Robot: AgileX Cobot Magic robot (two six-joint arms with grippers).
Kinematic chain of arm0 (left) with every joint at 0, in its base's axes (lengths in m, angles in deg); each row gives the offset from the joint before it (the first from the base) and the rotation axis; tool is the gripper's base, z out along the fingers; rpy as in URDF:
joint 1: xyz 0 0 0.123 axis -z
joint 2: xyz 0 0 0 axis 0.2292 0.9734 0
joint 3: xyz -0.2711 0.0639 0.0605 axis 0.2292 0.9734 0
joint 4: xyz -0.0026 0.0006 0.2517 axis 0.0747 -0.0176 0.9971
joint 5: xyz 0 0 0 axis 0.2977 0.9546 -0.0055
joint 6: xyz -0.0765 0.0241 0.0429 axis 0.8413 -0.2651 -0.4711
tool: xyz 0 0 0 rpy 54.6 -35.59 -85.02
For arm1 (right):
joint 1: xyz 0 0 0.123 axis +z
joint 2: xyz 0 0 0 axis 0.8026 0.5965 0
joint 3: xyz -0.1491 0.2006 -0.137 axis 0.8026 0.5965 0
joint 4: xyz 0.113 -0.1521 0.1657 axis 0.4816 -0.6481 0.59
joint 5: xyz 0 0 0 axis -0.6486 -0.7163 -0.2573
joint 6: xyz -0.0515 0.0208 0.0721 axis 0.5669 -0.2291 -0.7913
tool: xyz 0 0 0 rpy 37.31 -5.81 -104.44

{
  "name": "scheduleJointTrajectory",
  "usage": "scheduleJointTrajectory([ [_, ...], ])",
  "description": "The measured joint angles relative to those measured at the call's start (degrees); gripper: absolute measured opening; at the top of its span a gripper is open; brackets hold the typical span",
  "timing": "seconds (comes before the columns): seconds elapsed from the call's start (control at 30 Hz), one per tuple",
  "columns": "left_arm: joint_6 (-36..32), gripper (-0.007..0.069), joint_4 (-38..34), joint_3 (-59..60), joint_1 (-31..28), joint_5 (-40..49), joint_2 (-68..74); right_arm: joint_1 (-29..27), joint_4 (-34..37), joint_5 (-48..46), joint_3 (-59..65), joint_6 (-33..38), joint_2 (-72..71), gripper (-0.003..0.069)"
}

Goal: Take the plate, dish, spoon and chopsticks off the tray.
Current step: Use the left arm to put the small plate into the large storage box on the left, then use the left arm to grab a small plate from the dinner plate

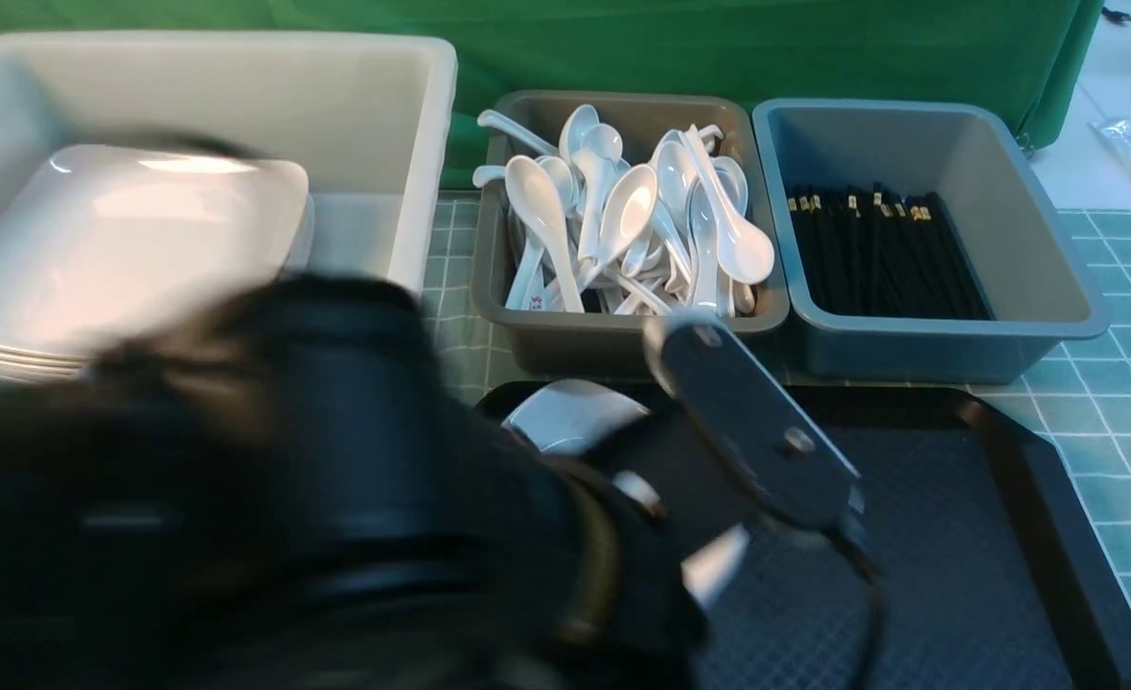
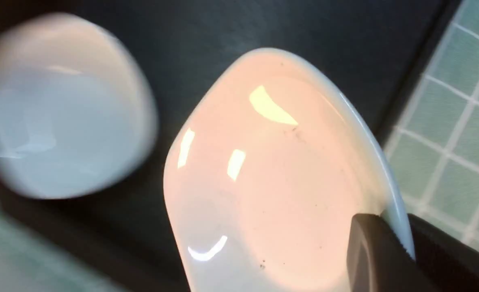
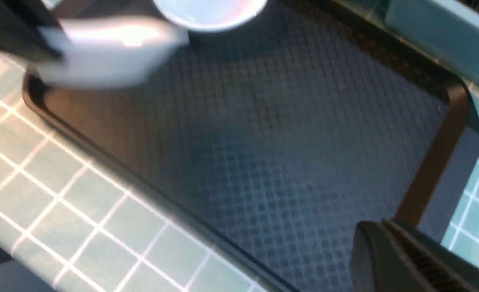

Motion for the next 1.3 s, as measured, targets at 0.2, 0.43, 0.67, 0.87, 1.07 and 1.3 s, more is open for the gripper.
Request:
scheduleJointTrajectory([
  [0.2, -3.5, 0.0022, 11.0, 1.6, -3.5, 8.6, -10.8, 0.0, 0.0, 3.3, 0.0, 0.0, 0.0, 0.0035],
  [0.43, -11.5, 0.0021, 13.5, 9.7, -23.2, 4.5, -14.4, 0.0, 0.0, 4.8, 0.0, 0.0, 0.0, 0.0042],
  [0.67, -13.9, 0.0032, 12.2, 12.6, -33.5, -3.4, -10.0, 0.0, 1.2, 4.8, 0.0, 0.0, 0.0, 0.0051],
  [0.87, -16.6, 0.0188, 8.0, 12.6, -34.9, -1.5, -8.5, 0.0, 2.6, 4.6, 0.0, 0.5, 0.0, 0.0055],
  [1.07, -16.7, 0.0461, -1.2, 11.6, -34.9, -0.7, -11.9, 0.0, 2.7, 4.6, 0.0, 0.7, 0.0, 0.0064],
  [1.3, -28.6, 0.0311, -20.2, 5.0, -33.5, -2.9, -12.9, 0.0, 2.7, 4.6, 0.0, 0.7, 0.0, 0.0069],
])
